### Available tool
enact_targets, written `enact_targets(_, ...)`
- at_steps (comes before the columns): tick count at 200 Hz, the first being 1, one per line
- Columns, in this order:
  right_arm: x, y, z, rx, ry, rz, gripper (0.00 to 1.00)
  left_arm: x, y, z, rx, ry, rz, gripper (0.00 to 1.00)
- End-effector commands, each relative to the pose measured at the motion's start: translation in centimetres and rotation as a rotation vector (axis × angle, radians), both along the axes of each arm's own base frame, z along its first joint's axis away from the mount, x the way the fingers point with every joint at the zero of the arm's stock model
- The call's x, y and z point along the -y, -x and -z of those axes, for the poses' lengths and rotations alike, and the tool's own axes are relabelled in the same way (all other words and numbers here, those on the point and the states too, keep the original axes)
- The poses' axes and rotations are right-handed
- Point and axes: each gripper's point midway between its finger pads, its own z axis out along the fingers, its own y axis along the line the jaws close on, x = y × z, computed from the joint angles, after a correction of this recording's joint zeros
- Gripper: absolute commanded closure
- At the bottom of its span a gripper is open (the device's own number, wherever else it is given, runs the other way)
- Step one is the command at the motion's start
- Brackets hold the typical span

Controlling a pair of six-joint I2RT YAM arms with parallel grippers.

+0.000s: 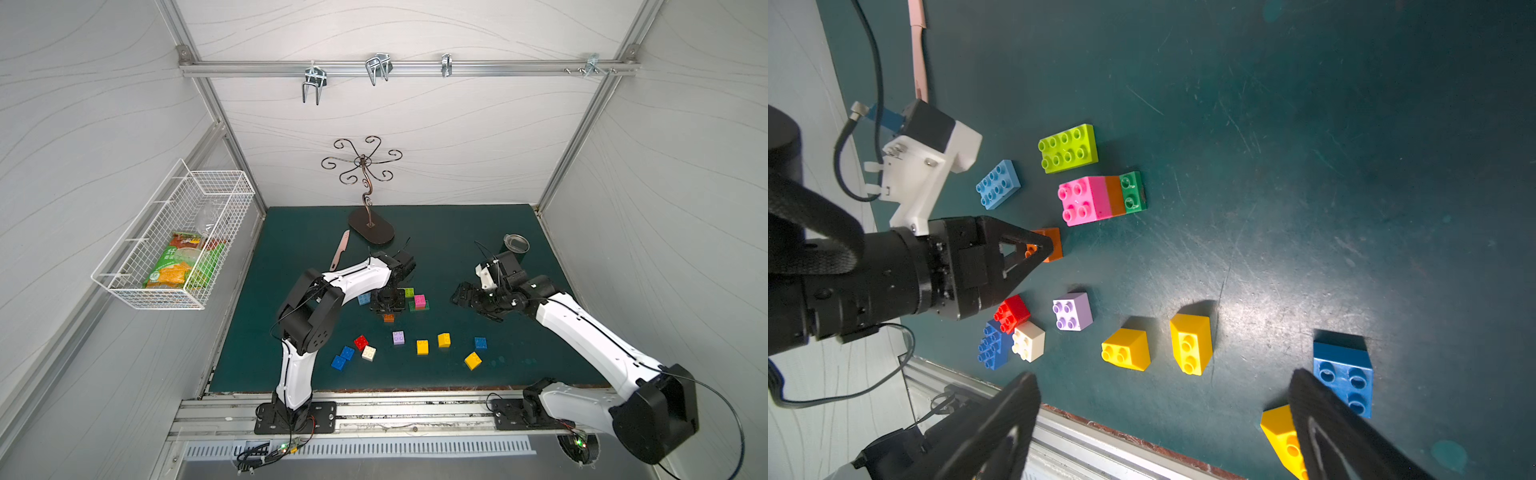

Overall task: Assemble the number 1 with lego
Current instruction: Pick up the lego brick from the center of the board.

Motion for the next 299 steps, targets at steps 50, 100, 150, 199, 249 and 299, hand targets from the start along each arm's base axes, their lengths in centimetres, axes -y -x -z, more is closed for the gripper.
enact_targets(50, -0.2, -0.1, -0.6, 0.008, 0.004, -0.011, 0.04, -0.1, -0.4, 0.2, 0.002, -0.009, 0.002, 0.52)
enact_targets(100, -0.1, 0.0, -0.5, 0.006, 0.005, -0.008, 0.05, -0.3, -0.3, 0.4, -0.002, -0.008, 0.001, 0.52)
enact_targets(150, -0.1, 0.0, -0.4, 0.003, 0.005, -0.005, 0.05, -0.4, -0.2, 0.8, -0.008, -0.011, 0.002, 0.53)
enact_targets(199, -0.1, 0.0, -0.4, 0.002, 0.007, -0.005, 0.06, -0.4, -0.2, 1.1, -0.013, -0.013, 0.006, 0.56)
enact_targets(249, 0.0, 0.0, -0.6, 0.008, 0.005, -0.001, 0.07, -0.5, 0.0, 1.3, -0.023, -0.014, 0.007, 0.68)
enact_targets(299, 0.1, 0.1, -0.5, 0.006, 0.007, 0.005, 0.08, -1.1, -0.1, 0.5, -0.022, -0.051, 0.005, 0.80)
